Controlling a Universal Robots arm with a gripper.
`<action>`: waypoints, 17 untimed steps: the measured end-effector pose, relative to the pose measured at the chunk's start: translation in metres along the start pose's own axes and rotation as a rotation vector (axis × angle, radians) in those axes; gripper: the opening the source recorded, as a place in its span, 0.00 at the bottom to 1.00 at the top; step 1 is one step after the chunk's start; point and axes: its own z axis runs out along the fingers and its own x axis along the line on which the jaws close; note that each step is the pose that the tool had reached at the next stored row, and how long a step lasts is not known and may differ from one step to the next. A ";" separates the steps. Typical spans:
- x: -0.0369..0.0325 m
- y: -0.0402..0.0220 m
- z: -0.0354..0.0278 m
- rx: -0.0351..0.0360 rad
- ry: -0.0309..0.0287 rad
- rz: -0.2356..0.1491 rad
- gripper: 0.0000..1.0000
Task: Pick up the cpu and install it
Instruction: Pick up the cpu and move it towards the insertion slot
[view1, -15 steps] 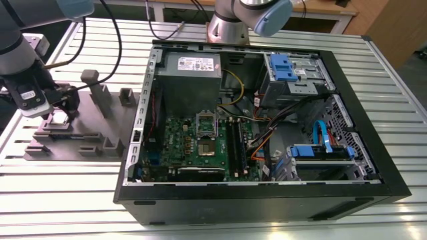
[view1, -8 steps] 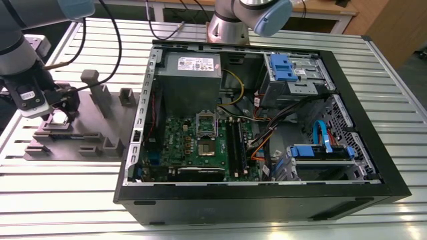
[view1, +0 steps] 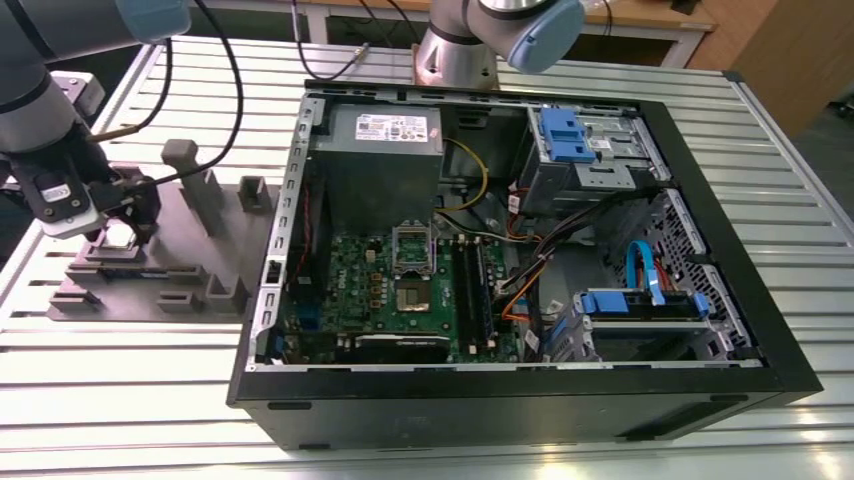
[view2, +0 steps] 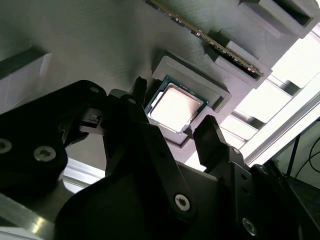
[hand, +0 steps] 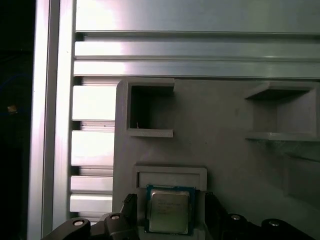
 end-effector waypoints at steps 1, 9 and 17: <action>0.0000 0.0000 0.0000 0.0001 0.0001 0.000 0.65; 0.0000 0.0000 0.0003 0.0000 -0.0001 0.000 0.56; 0.0009 0.0000 0.0003 -0.0009 0.0000 0.000 0.56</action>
